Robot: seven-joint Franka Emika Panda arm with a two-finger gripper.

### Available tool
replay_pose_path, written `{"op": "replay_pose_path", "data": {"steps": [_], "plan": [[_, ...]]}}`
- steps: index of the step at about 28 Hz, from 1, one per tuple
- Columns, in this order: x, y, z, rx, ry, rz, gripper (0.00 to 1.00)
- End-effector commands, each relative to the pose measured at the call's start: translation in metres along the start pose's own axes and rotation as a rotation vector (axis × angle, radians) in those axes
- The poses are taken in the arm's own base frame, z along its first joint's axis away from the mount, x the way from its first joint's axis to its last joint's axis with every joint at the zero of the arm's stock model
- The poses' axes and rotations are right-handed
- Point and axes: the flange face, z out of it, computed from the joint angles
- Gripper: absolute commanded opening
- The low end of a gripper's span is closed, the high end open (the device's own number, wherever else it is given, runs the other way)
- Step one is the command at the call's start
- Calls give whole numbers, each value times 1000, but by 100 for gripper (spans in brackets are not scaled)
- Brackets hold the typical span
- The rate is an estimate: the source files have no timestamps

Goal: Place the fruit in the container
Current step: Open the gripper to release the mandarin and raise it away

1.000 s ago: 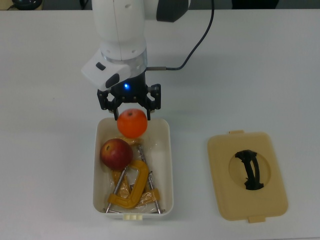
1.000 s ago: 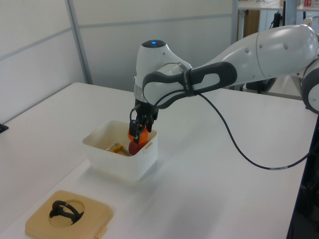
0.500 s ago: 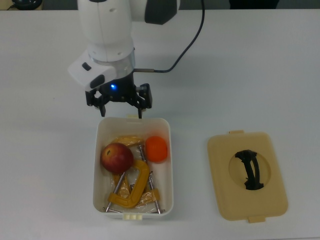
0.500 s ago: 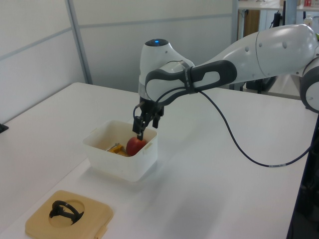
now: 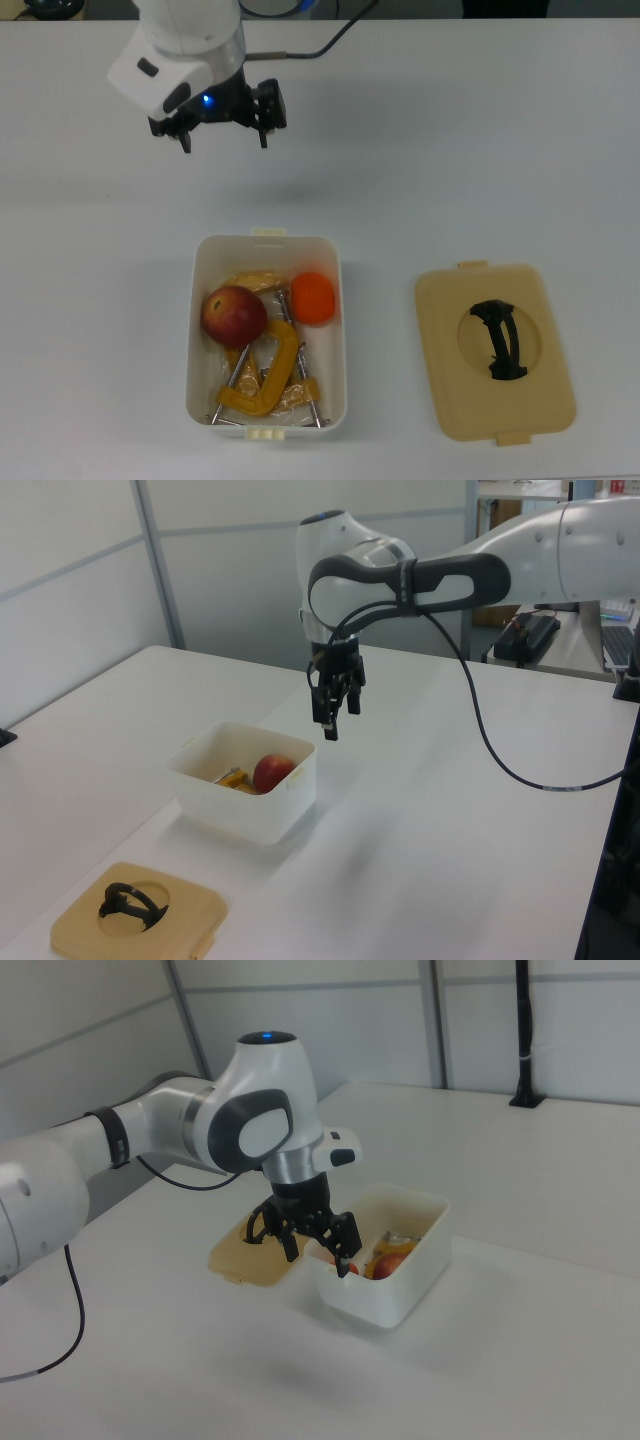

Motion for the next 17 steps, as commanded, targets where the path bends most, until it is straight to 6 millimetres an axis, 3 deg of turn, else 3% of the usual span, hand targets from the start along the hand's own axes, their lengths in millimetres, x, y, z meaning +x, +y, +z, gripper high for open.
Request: {"op": "replay_pose_path", "data": {"steps": [1, 17], "plan": [[-6, 3, -8, -66, -22, -33, 100], [-8, 13, -5, -80, -34, -11, 100]]}}
